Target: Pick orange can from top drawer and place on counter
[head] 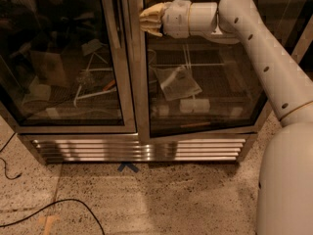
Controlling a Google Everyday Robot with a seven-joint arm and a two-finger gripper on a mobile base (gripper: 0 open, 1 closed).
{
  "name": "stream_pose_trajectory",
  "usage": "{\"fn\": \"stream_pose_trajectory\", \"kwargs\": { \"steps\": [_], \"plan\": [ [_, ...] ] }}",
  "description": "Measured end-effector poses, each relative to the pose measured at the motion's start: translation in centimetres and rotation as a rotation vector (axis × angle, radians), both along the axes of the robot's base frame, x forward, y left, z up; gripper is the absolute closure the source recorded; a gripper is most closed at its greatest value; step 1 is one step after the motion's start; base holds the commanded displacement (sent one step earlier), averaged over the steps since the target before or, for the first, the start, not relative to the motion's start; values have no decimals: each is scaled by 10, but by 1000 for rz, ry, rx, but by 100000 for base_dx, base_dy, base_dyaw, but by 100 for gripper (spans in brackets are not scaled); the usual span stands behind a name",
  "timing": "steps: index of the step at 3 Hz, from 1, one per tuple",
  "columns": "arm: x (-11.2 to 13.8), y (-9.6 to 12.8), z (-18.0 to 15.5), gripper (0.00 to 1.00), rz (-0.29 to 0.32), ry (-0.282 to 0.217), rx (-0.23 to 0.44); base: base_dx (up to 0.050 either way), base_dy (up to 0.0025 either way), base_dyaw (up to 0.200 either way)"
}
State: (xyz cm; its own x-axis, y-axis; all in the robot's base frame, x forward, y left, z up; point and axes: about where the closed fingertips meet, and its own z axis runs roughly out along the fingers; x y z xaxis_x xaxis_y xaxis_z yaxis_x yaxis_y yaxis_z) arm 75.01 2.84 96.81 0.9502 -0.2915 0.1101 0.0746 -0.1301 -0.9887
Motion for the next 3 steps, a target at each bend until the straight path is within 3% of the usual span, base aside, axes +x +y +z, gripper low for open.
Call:
{"fn": "stream_pose_trajectory", "kwargs": {
  "steps": [3],
  "plan": [
    [-7, -4, 11, 100, 2, -17, 7, 0, 0, 0]
  ]
}}
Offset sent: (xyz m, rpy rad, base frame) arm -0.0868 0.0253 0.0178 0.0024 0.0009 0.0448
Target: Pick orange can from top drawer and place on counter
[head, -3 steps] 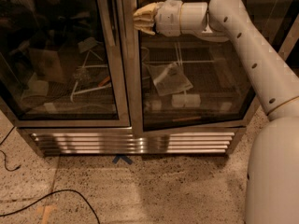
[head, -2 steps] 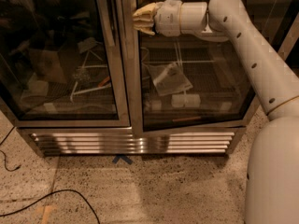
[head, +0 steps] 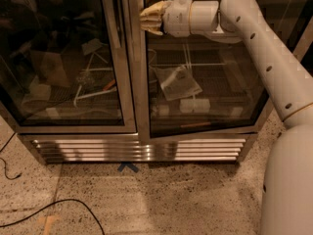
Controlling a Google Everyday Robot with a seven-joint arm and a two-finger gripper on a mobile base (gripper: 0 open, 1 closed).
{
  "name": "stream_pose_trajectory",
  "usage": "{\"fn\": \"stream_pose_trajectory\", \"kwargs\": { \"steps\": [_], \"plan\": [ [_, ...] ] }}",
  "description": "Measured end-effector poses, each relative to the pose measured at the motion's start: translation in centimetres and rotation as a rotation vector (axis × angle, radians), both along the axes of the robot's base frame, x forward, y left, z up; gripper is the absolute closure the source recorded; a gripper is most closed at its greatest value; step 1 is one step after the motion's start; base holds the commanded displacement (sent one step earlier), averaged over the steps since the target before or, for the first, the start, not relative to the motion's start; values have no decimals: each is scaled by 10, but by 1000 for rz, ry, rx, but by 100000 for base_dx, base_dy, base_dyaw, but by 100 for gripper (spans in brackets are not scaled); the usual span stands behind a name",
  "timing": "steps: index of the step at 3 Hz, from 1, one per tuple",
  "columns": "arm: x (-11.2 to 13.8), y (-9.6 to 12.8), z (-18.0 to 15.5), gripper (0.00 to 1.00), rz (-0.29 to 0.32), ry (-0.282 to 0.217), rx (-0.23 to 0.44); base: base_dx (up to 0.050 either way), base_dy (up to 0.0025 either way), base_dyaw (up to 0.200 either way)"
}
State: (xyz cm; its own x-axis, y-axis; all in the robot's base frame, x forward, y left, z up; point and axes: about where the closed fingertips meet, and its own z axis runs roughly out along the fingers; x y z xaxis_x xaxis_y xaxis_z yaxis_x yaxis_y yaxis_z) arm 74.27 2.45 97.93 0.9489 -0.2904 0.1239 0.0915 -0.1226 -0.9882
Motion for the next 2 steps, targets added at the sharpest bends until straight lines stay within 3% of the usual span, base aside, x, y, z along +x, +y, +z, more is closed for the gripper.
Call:
{"fn": "stream_pose_trajectory", "kwargs": {
  "steps": [2],
  "plan": [
    [0, 0, 2, 100, 1, -2, 1, 0, 0, 0]
  ]
}}
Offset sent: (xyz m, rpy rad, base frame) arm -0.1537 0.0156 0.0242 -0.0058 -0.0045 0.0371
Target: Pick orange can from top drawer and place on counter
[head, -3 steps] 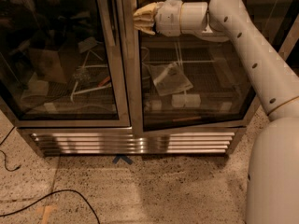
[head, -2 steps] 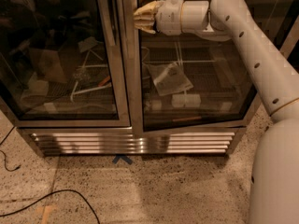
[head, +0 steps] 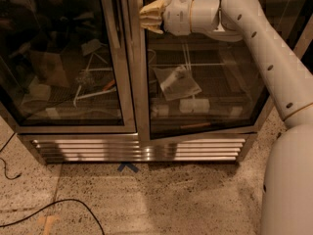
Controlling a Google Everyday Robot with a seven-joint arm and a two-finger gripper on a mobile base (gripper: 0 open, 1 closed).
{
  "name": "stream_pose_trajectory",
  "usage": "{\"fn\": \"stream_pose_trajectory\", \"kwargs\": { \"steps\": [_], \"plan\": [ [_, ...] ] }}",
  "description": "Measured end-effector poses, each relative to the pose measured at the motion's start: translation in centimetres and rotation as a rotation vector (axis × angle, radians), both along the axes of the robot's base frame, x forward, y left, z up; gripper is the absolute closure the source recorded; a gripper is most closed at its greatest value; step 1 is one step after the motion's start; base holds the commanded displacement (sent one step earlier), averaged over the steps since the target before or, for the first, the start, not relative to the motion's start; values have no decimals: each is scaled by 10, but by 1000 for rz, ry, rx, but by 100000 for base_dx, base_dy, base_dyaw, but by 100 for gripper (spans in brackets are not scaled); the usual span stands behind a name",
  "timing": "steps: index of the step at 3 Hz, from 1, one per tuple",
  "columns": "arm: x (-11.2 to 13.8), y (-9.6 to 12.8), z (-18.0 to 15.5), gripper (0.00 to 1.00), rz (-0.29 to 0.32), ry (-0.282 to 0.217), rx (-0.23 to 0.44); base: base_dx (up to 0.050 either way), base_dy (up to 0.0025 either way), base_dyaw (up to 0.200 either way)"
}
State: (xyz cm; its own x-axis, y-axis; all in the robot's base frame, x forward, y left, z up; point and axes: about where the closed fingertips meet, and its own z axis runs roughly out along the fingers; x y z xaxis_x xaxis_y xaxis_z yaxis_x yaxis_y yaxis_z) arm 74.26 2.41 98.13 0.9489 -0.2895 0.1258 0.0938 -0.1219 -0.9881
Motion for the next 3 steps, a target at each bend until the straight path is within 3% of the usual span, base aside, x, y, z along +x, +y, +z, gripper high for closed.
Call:
{"fn": "stream_pose_trajectory", "kwargs": {
  "steps": [3],
  "plan": [
    [-6, 0, 2, 100, 3, -1, -1, 0, 0, 0]
  ]
}}
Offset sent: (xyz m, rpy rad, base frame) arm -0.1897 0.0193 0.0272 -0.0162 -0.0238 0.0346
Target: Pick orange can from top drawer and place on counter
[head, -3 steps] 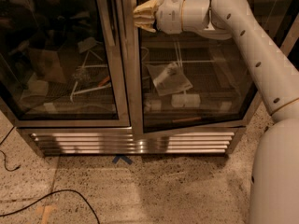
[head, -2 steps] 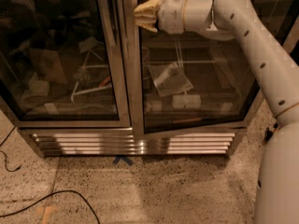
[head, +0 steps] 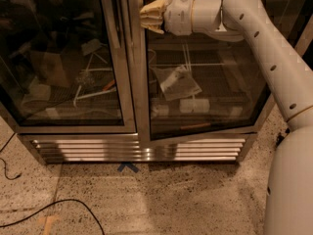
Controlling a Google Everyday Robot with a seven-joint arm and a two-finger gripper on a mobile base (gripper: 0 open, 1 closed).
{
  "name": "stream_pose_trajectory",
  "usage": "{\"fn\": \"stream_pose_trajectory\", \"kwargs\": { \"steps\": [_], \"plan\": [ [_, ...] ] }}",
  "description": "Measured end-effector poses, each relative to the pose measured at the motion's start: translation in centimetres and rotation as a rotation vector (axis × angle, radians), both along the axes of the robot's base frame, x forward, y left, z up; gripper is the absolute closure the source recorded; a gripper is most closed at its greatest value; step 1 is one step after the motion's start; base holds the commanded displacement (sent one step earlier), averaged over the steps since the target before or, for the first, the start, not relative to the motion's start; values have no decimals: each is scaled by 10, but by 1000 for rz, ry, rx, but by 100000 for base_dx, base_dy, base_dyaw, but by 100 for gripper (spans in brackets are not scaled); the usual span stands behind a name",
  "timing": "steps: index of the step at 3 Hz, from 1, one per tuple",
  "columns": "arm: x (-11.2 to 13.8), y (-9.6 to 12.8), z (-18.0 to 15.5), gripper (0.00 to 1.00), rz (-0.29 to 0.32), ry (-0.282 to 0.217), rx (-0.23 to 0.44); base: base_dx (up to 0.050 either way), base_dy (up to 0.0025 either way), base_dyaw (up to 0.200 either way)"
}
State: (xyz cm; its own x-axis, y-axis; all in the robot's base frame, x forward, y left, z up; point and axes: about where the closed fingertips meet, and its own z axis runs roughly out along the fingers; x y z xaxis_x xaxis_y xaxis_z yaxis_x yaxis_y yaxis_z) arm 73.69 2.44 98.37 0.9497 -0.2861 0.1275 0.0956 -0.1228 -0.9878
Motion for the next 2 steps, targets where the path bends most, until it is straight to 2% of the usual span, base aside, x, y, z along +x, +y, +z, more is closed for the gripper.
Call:
{"fn": "stream_pose_trajectory", "kwargs": {
  "steps": [2],
  "plan": [
    [-9, 0, 3, 100, 1, -4, -2, 0, 0, 0]
  ]
}}
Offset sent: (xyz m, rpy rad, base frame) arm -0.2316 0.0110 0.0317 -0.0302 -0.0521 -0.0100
